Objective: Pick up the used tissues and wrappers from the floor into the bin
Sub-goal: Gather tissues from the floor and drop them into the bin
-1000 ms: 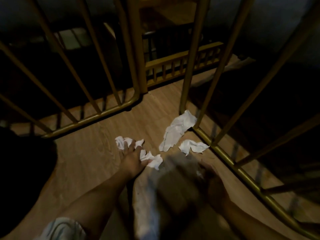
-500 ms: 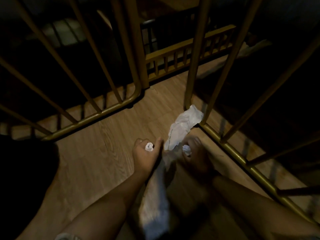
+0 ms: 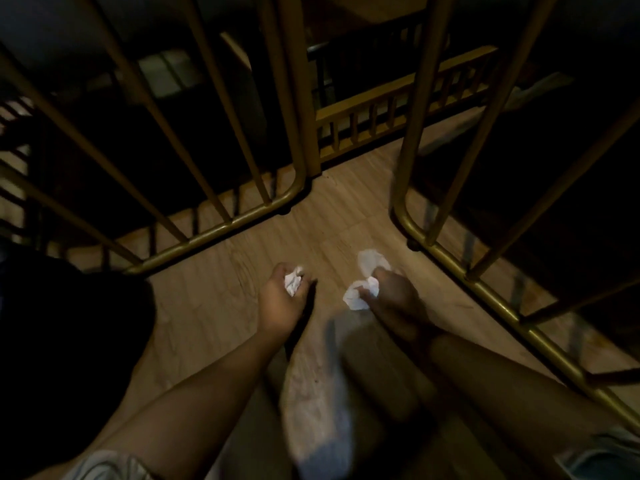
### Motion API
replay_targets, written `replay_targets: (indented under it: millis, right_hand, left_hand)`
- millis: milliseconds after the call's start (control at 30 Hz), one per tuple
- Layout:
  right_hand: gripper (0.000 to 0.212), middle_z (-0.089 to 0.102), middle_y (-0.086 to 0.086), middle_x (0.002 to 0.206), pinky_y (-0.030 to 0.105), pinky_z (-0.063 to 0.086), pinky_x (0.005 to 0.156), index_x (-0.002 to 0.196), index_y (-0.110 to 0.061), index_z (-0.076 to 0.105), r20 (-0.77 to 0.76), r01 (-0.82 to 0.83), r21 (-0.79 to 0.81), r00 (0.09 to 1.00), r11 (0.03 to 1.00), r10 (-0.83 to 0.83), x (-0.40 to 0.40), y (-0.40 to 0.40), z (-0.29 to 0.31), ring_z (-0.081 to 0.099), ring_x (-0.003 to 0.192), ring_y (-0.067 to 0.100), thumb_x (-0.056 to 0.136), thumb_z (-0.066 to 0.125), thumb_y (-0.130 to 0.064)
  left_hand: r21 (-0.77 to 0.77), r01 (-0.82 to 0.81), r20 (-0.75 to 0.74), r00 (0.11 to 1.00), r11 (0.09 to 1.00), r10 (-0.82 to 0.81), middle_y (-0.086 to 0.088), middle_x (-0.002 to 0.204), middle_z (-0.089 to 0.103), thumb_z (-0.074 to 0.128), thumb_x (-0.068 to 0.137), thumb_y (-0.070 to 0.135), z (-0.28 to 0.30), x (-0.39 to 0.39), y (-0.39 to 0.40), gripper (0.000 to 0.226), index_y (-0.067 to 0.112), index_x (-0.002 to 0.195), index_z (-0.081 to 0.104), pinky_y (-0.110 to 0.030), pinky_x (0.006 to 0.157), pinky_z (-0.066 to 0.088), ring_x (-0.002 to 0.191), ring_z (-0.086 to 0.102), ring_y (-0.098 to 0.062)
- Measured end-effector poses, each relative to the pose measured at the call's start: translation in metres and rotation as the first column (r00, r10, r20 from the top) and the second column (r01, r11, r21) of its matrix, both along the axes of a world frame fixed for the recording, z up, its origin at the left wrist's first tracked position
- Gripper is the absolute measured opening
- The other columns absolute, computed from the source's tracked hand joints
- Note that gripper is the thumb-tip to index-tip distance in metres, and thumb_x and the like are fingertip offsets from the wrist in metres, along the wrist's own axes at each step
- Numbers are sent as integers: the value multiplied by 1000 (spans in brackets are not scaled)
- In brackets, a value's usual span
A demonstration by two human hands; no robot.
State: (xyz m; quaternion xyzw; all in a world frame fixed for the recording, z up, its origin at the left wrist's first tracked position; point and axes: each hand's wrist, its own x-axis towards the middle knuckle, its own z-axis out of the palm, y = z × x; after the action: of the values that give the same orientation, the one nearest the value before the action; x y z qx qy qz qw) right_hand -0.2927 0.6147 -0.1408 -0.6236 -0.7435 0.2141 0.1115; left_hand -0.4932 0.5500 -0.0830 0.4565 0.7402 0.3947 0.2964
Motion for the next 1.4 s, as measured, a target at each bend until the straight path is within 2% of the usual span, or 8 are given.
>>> replay_targets:
  millis: [100,233,367,533,700,967,1200,1400]
  right_hand:
    - [36,56,6,122,34,40,101,108,-15,64,78,-123,127,990,984,114,-3,-17,-2,50,113,21,88,56,-44]
    - [20,60,-8,106,9,40,84,107,-12,65,-326,-100,121,936,988,135,-20,-30,43,55,96,0,87,66,-12]
    - [18,57,-15,76,8,36,52,89,-25,47,-432,-184,88,878,979,204,-65,-29,100,55,67,-4,90,65,-20]
    - [43,64,-5,81,20,45,61,100,-17,59,-534,-223,284,771,932,347,-139,-44,171,58,73,5,75,78,-47]
    - [58,45,-4,54,23,28,51,52,-15,48,-554,-242,500,649,832,522,-219,-85,234,45,55,7,86,51,-61]
    - [29,52,-5,59,35,37,52,70,-26,49,-444,-492,527,536,693,718,-336,-156,289,52,57,8,96,50,-40]
    - [29,53,7,109,34,42,88,110,-13,54,-474,-614,426,474,665,742,-407,-173,284,51,100,18,89,39,-25]
    - [47,47,12,127,35,40,100,130,-11,40,-336,-769,364,417,525,845,-455,-149,274,48,117,25,85,50,-4]
  left_hand:
    - [-53,55,101,994,997,-49,1,62,66,68,84,46,8,-13,-17,36,14,70,64,-24,57,48,59,63,-7]
    - [-22,15,183,983,1000,-11,-2,57,56,50,96,45,33,-30,-40,47,11,66,59,-24,56,45,53,53,-9]
    - [41,-87,99,992,995,82,-1,76,59,45,100,15,73,-57,-42,27,11,80,62,-25,68,44,74,55,-14]
    - [94,-107,-87,990,990,115,-5,106,62,53,95,18,138,-108,-61,16,18,111,56,-45,87,55,101,62,-27]
    - [332,-248,-73,955,910,287,0,93,67,64,91,11,218,-174,-108,16,20,104,62,-23,68,54,75,64,-2]
    - [374,-609,51,766,699,641,2,104,62,66,85,35,248,-265,-212,26,22,105,55,-41,93,51,102,60,-20]
    - [177,-550,-206,790,816,577,-13,131,40,57,82,-1,237,-317,-228,48,15,123,38,-43,105,42,121,44,-27]
    - [63,-357,-429,834,932,348,-12,94,70,42,73,23,212,-360,-203,36,9,93,69,-37,82,51,92,66,-29]
